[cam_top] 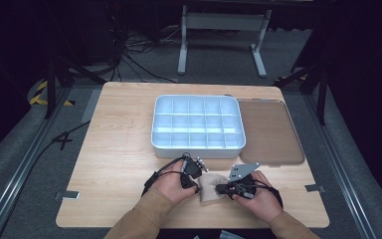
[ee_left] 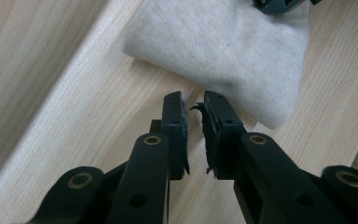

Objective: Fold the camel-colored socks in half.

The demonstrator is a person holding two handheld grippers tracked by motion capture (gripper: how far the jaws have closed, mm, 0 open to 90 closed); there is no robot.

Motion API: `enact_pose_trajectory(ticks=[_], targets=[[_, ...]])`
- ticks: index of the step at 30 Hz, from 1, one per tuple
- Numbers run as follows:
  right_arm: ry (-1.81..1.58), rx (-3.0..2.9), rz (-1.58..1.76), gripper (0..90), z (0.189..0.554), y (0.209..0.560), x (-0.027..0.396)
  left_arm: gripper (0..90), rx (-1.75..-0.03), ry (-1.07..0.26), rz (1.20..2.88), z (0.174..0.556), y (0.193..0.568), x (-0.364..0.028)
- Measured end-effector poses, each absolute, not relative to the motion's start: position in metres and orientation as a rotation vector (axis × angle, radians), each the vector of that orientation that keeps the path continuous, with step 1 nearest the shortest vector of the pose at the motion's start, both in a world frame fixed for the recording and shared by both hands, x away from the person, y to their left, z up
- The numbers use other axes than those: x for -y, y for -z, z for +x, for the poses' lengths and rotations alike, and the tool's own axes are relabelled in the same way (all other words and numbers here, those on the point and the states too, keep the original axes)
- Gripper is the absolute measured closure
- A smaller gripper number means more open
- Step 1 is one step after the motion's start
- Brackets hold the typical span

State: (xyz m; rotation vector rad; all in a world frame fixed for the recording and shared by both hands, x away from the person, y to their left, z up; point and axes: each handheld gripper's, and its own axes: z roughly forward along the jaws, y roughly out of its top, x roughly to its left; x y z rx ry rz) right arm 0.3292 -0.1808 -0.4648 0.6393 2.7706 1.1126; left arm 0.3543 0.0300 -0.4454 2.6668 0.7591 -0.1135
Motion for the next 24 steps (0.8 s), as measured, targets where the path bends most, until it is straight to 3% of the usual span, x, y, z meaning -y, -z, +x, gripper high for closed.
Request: enact_pose_trajectory(ticks=[24], targets=[[-1.119,-2.767,0.640,85.8,0.329,0.465,0.181,78.7,-0.684,0.043,2.598,0.350,0.435,-0.024]])
